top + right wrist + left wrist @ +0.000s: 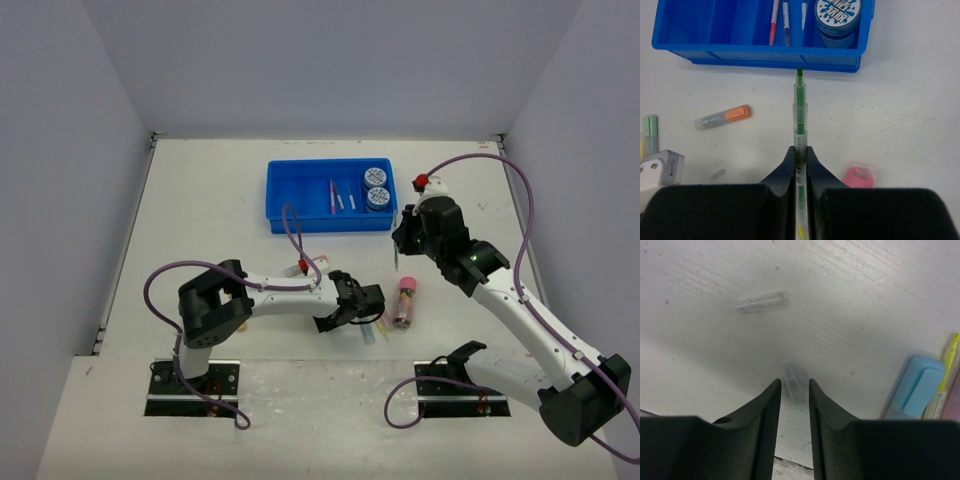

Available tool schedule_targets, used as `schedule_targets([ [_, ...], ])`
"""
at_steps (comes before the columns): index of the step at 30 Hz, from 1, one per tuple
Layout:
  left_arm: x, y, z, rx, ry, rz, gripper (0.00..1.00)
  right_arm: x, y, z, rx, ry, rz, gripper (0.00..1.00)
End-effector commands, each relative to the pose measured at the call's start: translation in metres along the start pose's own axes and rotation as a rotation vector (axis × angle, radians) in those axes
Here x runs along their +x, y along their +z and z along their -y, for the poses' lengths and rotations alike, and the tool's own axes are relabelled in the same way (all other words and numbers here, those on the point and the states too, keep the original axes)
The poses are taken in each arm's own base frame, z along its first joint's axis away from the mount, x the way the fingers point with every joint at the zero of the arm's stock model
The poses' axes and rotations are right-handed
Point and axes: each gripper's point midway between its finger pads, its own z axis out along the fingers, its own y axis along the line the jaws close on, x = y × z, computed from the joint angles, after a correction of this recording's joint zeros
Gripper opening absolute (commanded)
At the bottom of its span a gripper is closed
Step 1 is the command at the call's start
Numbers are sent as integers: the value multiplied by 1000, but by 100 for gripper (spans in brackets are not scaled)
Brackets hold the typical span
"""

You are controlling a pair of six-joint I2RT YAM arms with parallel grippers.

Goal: Sort the stationery into containers
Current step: Close the pen cap on the pen.

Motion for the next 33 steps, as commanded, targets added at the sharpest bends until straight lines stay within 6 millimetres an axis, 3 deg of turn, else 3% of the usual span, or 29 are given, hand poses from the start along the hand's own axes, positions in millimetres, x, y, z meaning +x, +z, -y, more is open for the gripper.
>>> schedule_targets([
  [1, -4, 4, -1, -3, -8, 13, 26, -5, 0, -1, -6, 1, 17, 0],
  [9, 8, 14, -10, -20, 7, -25, 24, -4, 0, -1, -7, -1, 16, 0],
  [15, 14, 15, -14, -3, 29, -55, 2, -5, -1, -2, -10, 0, 19, 0],
  [17, 7, 8, -15, 36, 46, -39, 0, -7, -3, -3, -16, 1, 28, 0],
  [21, -44, -33, -7, 207, 73, 111, 0, -15, -17, -20, -131, 3, 87, 0],
  [23, -89, -79, 7, 386, 143, 255, 0, -20, -27, -31, -206, -5, 125, 0],
  [25, -122, -110, 10, 483, 264, 374, 0, -23, -44, -53, -350, -22, 154, 0],
  [26, -141, -136, 14, 577, 227, 411, 0, -22, -52, -64, -426, -31, 161, 0],
  [27, -164, -157, 11, 636, 213, 462, 0, -29, -66, -73, -487, -37, 206, 0],
  [29, -197, -176, 0, 683, 204, 550, 0, -27, -94, -90, -630, -36, 234, 0],
  [31, -234, -215, -10, 846, 105, 651, 0, -23, -114, -102, -735, -11, 241, 0],
  [33, -241, -235, -9, 991, 115, 720, 2, -17, -126, -117, -849, 9, 235, 0],
])
